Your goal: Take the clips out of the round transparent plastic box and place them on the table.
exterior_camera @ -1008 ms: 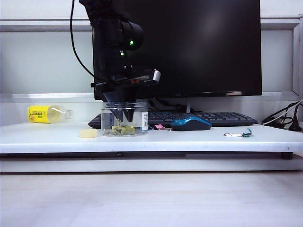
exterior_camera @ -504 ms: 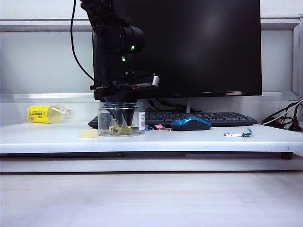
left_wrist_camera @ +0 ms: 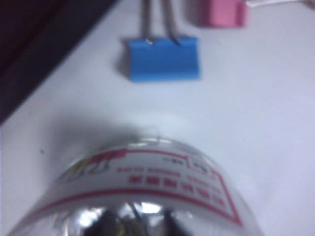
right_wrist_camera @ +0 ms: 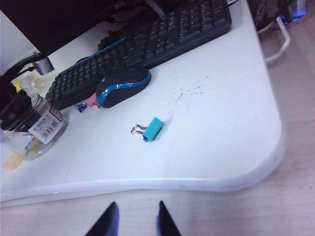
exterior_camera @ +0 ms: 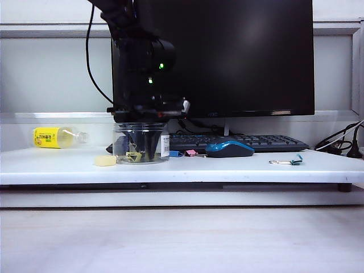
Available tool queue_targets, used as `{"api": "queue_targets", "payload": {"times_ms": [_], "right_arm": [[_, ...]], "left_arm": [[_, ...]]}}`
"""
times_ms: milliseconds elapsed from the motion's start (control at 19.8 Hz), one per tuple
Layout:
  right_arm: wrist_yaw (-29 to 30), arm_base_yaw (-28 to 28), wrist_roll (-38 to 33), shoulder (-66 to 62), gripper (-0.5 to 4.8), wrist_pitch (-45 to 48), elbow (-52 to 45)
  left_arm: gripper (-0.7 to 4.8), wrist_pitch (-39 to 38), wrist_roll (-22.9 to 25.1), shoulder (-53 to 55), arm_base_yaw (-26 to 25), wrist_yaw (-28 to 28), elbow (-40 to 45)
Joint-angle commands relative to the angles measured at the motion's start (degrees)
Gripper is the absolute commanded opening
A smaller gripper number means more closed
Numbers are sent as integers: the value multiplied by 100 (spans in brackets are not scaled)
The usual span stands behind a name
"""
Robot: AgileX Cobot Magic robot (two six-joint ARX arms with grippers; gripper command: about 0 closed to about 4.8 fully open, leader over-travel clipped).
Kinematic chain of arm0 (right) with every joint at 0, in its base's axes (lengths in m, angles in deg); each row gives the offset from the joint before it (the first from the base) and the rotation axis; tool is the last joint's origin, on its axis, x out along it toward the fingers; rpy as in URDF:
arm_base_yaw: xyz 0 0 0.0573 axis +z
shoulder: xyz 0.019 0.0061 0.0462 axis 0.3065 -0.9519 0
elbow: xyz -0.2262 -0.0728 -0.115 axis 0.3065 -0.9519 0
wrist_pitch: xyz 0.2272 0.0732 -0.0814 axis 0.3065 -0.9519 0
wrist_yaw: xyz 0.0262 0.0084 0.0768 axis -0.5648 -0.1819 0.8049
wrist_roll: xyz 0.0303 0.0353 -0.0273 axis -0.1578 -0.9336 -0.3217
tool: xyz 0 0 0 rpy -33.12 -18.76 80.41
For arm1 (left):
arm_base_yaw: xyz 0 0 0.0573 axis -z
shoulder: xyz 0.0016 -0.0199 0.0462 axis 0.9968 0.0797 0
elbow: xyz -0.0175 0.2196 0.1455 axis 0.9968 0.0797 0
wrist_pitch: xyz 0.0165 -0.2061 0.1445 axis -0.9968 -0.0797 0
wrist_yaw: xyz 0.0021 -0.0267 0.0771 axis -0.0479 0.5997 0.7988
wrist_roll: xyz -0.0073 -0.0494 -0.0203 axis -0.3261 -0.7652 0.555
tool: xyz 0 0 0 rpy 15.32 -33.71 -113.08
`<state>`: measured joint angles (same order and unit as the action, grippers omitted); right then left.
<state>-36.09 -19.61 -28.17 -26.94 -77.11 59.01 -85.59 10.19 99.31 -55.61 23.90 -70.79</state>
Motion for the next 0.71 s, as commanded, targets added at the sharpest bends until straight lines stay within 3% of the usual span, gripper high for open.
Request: {"api": "queue_targets", "payload": {"times_ms": [50, 705], "right_arm": [[4, 0, 28, -4, 107, 24, 11], [0, 0, 28, -4, 107, 24, 11]], "left_arm": [[55, 72, -35, 76, 9, 55, 20], [54, 57, -24, -649, 63, 55, 2]]}}
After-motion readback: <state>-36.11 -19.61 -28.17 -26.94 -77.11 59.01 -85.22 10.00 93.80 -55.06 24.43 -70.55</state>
